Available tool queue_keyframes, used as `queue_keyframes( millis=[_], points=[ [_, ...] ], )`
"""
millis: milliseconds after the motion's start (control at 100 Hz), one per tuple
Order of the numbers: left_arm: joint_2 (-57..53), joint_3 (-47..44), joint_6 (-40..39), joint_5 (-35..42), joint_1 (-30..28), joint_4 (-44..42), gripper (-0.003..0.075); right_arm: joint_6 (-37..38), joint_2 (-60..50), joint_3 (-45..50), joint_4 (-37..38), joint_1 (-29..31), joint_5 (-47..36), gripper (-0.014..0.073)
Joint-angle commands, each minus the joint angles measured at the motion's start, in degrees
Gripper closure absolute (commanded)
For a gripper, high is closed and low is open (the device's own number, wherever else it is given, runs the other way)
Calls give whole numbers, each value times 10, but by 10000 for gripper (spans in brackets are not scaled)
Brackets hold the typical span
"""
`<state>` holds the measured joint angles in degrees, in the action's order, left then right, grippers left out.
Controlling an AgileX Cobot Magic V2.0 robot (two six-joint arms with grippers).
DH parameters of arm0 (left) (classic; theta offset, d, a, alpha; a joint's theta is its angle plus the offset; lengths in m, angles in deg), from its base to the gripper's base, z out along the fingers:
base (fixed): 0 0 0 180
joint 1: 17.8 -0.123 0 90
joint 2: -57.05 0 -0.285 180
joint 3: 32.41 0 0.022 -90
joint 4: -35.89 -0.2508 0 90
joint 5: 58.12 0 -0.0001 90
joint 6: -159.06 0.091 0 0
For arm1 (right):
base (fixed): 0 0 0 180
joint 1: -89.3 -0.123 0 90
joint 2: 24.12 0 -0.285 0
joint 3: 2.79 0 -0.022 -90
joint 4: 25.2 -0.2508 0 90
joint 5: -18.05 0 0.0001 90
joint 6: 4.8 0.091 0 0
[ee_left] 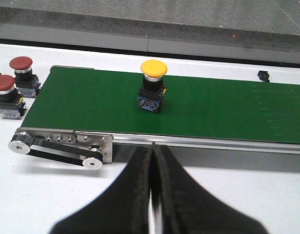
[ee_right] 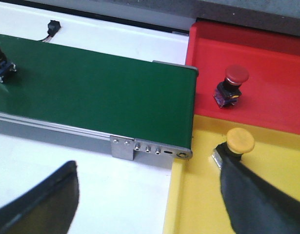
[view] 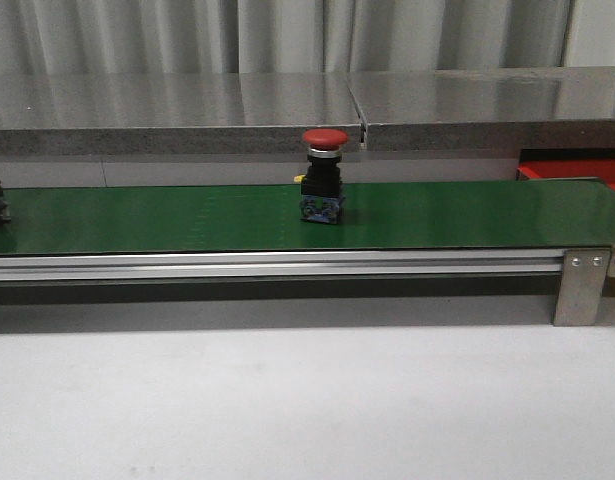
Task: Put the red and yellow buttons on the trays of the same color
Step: 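Lower the yellow button onto the belt and open the left gripper, then reach the right gripper down and grasp the red button on the belt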
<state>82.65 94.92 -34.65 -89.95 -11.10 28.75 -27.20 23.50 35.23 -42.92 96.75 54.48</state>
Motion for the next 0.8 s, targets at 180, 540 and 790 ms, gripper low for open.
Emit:
queue_keyframes(
  millis=[180,540,790],
  points=[
    [5,14,1,40,4,2,739,-7,27,-29,-51,0,-22,-59],
    [5,14,1,40,4,2,739,-52,235,-126,-50,-93,-28,-59],
    [5,14,1,40,4,2,739,-61,386,-217,-50,-145,-49,-59]
  ],
)
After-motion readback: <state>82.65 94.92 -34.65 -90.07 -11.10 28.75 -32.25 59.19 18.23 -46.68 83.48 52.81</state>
